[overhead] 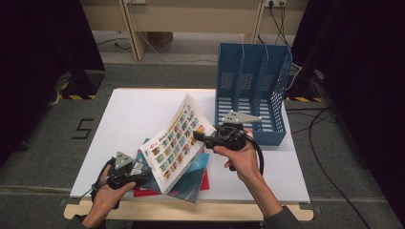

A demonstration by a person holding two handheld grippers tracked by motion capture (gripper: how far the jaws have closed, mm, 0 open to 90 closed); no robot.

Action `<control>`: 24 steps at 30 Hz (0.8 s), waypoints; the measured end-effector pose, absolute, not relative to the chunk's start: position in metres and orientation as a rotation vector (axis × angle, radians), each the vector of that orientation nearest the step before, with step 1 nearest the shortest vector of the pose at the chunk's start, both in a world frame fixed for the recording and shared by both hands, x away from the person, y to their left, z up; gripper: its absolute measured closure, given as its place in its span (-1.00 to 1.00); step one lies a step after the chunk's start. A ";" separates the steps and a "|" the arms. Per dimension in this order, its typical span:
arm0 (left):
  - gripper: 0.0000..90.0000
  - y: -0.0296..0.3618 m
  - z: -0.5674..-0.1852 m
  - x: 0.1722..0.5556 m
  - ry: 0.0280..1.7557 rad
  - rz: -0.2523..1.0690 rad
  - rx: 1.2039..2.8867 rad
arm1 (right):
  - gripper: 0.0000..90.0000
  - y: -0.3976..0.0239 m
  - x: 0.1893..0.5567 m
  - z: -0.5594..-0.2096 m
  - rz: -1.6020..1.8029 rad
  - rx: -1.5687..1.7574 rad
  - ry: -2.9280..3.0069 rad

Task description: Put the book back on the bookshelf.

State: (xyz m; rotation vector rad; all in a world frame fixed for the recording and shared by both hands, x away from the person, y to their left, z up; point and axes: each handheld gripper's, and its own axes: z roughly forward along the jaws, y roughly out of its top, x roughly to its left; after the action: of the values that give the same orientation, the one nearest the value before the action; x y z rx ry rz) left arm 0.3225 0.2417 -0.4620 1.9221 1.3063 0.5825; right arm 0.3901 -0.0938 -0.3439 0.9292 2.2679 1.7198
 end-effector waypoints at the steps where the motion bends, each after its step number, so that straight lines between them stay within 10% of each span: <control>1: -0.58 0.240 -0.462 0.323 1.305 0.585 1.924 | 0.19 -0.092 0.390 -0.341 1.727 0.908 2.259; 24: -0.98 0.226 -0.467 0.352 1.367 0.606 1.852 | 0.39 -0.053 0.356 -0.310 1.985 0.628 2.196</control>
State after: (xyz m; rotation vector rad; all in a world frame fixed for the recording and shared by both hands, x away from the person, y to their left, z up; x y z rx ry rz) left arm 0.3517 0.2260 -0.4666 1.8518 1.3668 0.6055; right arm 0.3564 -0.0525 -0.3101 0.6283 2.1961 1.9854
